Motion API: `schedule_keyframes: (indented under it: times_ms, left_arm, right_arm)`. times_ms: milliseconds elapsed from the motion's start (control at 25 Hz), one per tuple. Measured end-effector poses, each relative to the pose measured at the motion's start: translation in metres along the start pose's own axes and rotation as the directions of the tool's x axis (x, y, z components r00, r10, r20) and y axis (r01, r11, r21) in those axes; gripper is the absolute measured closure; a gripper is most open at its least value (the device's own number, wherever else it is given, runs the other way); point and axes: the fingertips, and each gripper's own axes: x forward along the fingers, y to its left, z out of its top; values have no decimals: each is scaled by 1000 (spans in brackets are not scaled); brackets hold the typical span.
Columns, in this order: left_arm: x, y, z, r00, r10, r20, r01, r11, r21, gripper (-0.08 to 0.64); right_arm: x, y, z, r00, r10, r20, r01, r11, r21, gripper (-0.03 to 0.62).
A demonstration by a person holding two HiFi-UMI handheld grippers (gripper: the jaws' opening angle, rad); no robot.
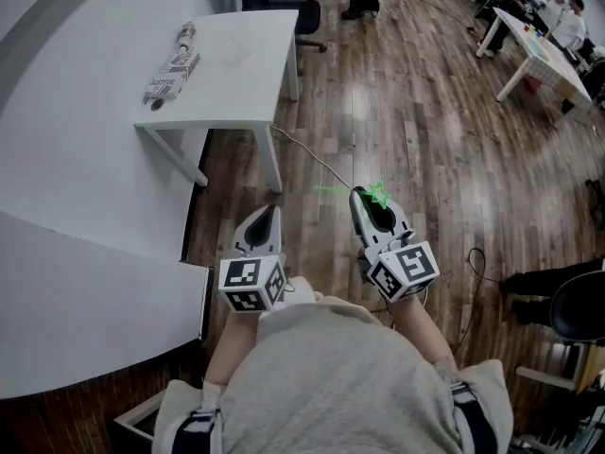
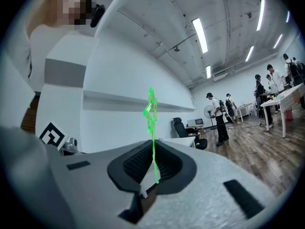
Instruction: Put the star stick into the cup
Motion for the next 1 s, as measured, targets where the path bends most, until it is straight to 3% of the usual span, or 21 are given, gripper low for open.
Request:
schedule_keyframes:
  times_ms: [560,1000]
  left_arm:
    - [43,6,5,1000,-15,-4,15,1000,-17,549]
    - [124,53,26,1000,-12,-7,12,1000,-10,549]
  right_arm:
    - [26,-36,-5,999,-35,-5,35,999,-4,581]
    - [115,-68,2,1000,-19,-9,18,999,-42,581]
